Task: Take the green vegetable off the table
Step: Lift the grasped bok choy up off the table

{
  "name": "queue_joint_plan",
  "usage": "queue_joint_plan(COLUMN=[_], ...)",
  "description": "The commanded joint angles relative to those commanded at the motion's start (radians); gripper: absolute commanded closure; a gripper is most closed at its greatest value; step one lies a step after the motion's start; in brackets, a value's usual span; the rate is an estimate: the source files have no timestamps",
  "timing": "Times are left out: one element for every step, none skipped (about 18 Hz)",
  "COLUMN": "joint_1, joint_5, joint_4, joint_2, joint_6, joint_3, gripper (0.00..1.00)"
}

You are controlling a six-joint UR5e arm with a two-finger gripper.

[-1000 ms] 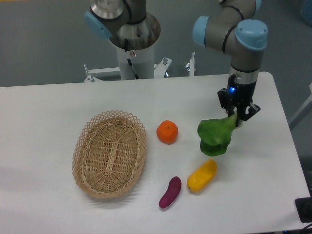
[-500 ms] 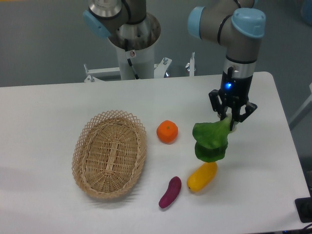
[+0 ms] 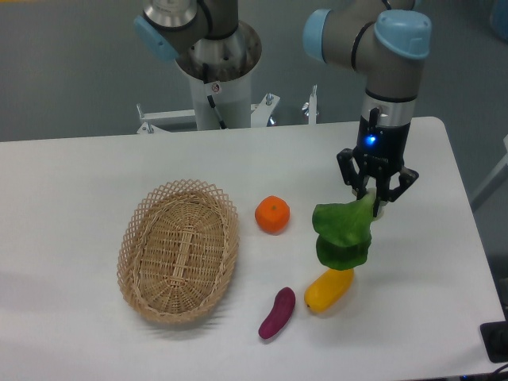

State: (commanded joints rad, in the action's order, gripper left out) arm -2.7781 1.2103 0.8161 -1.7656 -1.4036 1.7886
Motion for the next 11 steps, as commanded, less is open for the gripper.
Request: queue_joint_plan(joint_1=[0.002,0.003,0.005,0.005,0.006,0.006,0.006,0.006,0.006,0.006,0.006], joint_5=[0.0,0.0,0.0,0.0,0.0,0.0,0.0,0.0,0.0,0.0,0.0], joint_4=[0.0,0.0,0.0,0.002,0.002,0.0,0.0,0.0,0.0,0.0,0.0], joint_2=[0.0,0.0,0.0,-0.002,-0.002,-0.002,-0.002,0.0,-0.002,-0.002,-0.002], joint_6=[0.002,0.005,0.008,0.006,0.006,0.008,0.008,0.008,0.008,0.008,0.008], joint_3=[0.0,-0.003,-0.003,-0.003,-0.003,-0.003,-0.005,-0.005,-0.005,-0.005,-0.003], gripper=[0.64,0.64,0.64,0.64,0.64,0.64,0.64,0.64,0.64,0.64,0.64])
